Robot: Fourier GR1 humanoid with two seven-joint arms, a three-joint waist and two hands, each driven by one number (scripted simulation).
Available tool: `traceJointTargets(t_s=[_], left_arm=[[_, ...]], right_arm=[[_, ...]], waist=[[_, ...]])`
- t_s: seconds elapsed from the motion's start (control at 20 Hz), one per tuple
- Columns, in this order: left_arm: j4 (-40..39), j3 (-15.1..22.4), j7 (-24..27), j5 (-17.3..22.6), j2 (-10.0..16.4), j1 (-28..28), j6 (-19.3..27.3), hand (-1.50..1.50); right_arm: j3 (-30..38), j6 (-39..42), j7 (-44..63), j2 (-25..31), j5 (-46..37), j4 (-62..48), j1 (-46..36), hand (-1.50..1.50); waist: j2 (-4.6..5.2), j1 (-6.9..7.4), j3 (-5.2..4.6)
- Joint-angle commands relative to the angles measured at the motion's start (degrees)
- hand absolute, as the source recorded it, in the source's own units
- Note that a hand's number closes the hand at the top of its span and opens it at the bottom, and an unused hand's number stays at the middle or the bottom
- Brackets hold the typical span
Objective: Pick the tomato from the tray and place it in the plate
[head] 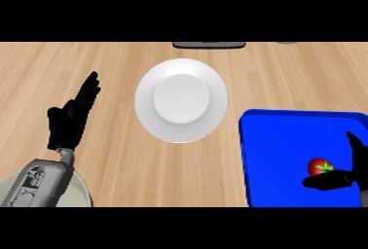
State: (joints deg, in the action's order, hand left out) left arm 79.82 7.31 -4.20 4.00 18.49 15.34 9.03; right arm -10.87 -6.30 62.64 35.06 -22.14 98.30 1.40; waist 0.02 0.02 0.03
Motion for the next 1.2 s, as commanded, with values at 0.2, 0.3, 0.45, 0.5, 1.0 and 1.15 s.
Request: traceJointTargets(t_s=[0.2,0.3,0.45,0.5,1.0,1.15], left_arm=[[-1.83,-1.63,0.93,-1.8,-1.7,-0.57,-1.86,0.0],[-0.95,-1.67,0.88,-2.74,-2.34,-0.97,-1.5,0.0],[-0.79,-2.64,-0.81,-3.45,-2.7,0.73,-1.05,0.0],[2.49,-2.15,-3.18,-3.06,-3.63,-0.08,-1.46,0.0],[3.25,-4.76,-1.77,-5.65,-4.49,-2.28,-3.99,0.0],[4.2,-5.41,-2.68,-5.95,-4.11,-2.09,-3.97,0.0]], right_arm=[[1.49,4.74,4.54,-4.22,-2.04,-3.69,-1.65,-1.5],[3.74,5.84,3.49,-3.39,-0.69,0.33,2.1,-1.5],[2.51,3.43,-2.03,-6.27,-4.33,-6.94,3.29,-1.5],[2.19,4.17,-0.85,-7.28,-5.42,-5.17,3.04,-1.5],[7.54,2.16,-9.21,-8.9,-13.64,-5.23,6.4,1.5],[8.67,0.31,-10.07,-9.85,-16.84,-10.41,0.37,1.5]], waist=[[-0.03,-0.07,-0.04],[-0.09,-0.34,-0.04],[-0.04,-0.23,-0.02],[-0.08,-0.14,-0.03],[-0.09,-0.28,-0.03],[-0.08,0.0,-0.02]])
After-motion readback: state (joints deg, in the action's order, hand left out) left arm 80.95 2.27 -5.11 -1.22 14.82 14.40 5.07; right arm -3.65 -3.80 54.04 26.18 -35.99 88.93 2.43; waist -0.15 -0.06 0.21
